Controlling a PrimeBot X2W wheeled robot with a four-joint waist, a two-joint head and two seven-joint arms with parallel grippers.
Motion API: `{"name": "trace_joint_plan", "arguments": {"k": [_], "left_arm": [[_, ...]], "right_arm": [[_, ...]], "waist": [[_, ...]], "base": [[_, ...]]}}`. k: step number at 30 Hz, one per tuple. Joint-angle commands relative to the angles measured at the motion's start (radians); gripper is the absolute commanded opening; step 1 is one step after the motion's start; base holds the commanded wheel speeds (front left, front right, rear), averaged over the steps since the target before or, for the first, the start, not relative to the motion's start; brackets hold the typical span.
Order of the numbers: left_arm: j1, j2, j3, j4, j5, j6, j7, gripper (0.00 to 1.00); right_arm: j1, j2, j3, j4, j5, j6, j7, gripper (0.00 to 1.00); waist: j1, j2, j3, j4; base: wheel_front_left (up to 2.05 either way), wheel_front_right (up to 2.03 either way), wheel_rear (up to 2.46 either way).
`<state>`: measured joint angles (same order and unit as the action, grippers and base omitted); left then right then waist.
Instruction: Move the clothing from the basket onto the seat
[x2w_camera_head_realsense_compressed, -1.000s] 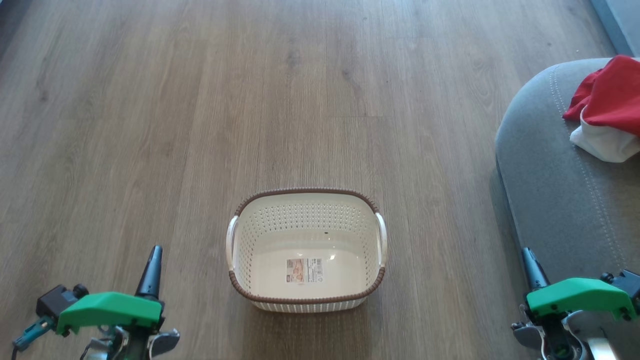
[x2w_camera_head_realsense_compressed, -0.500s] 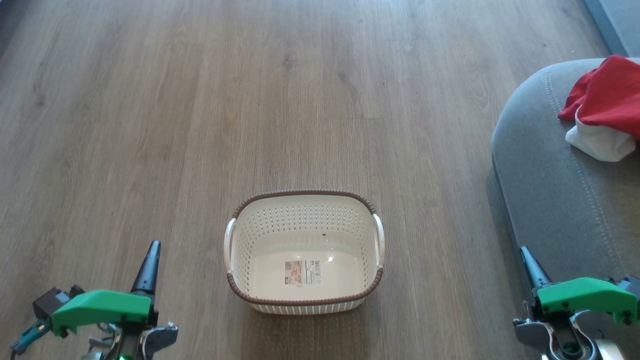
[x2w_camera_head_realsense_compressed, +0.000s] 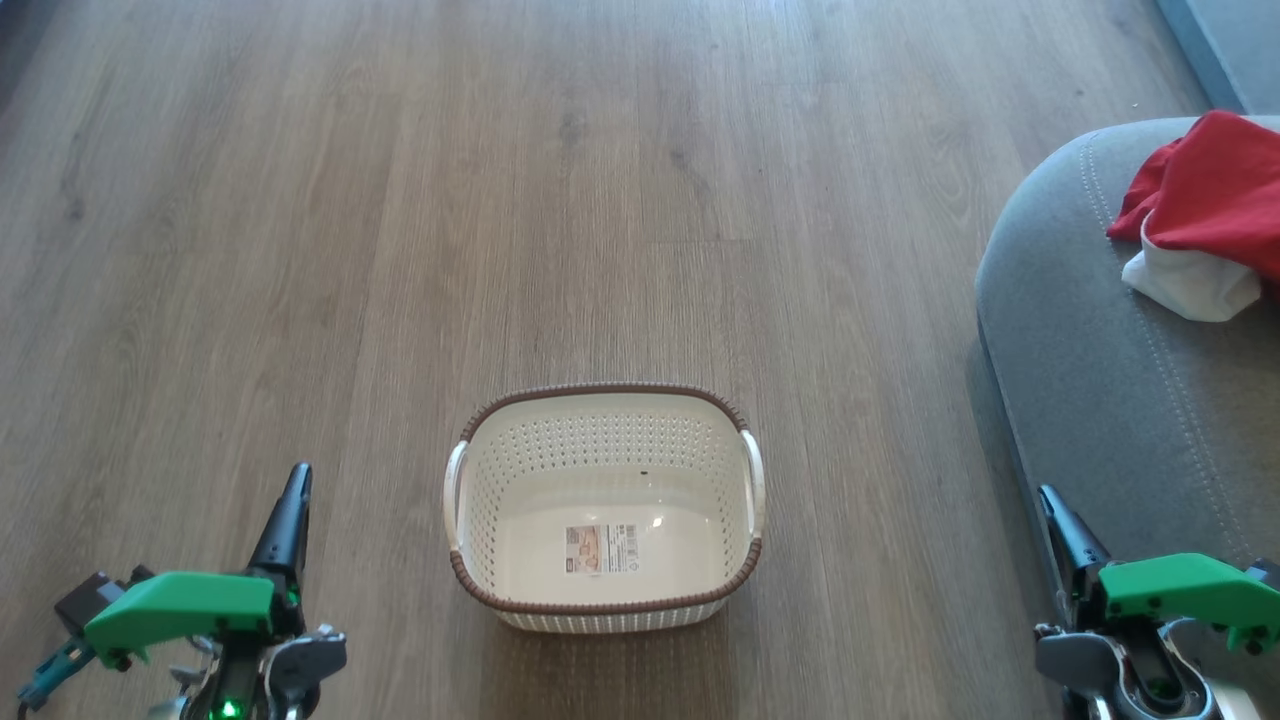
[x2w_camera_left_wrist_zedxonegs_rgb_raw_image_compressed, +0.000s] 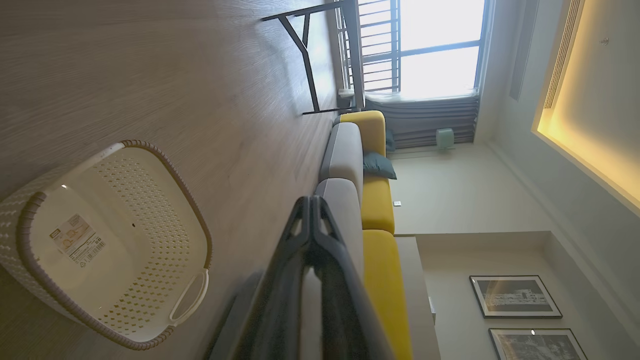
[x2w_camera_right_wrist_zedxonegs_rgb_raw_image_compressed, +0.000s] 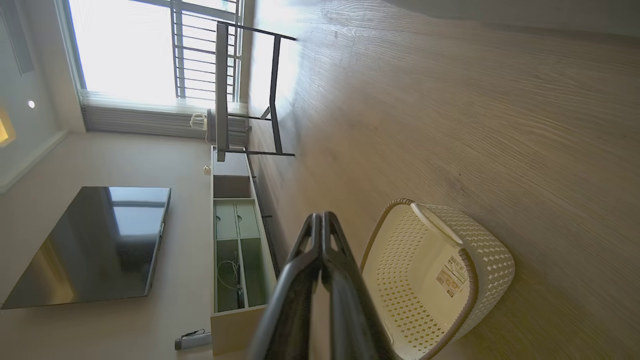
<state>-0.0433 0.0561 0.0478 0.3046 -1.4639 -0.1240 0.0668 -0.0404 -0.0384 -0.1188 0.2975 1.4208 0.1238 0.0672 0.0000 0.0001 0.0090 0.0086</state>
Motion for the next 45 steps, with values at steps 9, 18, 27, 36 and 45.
{"name": "trace_joint_plan", "arguments": {"k": [9,18,27,36,45], "left_arm": [[-0.062,-0.002,0.057,-0.052,-0.098,-0.006,0.033,0.00],[-0.065,-0.006,0.067,-0.059,-0.144,-0.007,0.047,0.00],[-0.065,-0.006,0.067,-0.059,-0.144,-0.007,0.047,0.00],[-0.065,-0.006,0.067,-0.059,-0.144,-0.007,0.047,0.00],[-0.065,-0.006,0.067,-0.059,-0.144,-0.007,0.047,0.00]], "right_arm": [[-0.064,-0.011,0.008,-0.048,0.128,0.007,0.032,0.00],[-0.068,-0.012,0.005,-0.053,0.188,0.007,0.046,0.00],[-0.068,-0.012,0.005,-0.053,0.188,0.007,0.046,0.00],[-0.068,-0.012,0.005,-0.053,0.188,0.007,0.046,0.00],[-0.068,-0.012,0.005,-0.053,0.188,0.007,0.046,0.00]], "waist": [[0.0000,-0.0001,-0.004,-0.006],[0.0000,-0.0001,-0.006,-0.009],[0.0000,-0.0001,-0.006,-0.009],[0.0000,-0.0001,-0.006,-0.009],[0.0000,-0.0001,-0.006,-0.009]], "base": [[0.00,0.00,0.00],[0.00,0.00,0.00],[0.00,0.00,0.00],[0.00,0.00,0.00],[0.00,0.00,0.00]]}}
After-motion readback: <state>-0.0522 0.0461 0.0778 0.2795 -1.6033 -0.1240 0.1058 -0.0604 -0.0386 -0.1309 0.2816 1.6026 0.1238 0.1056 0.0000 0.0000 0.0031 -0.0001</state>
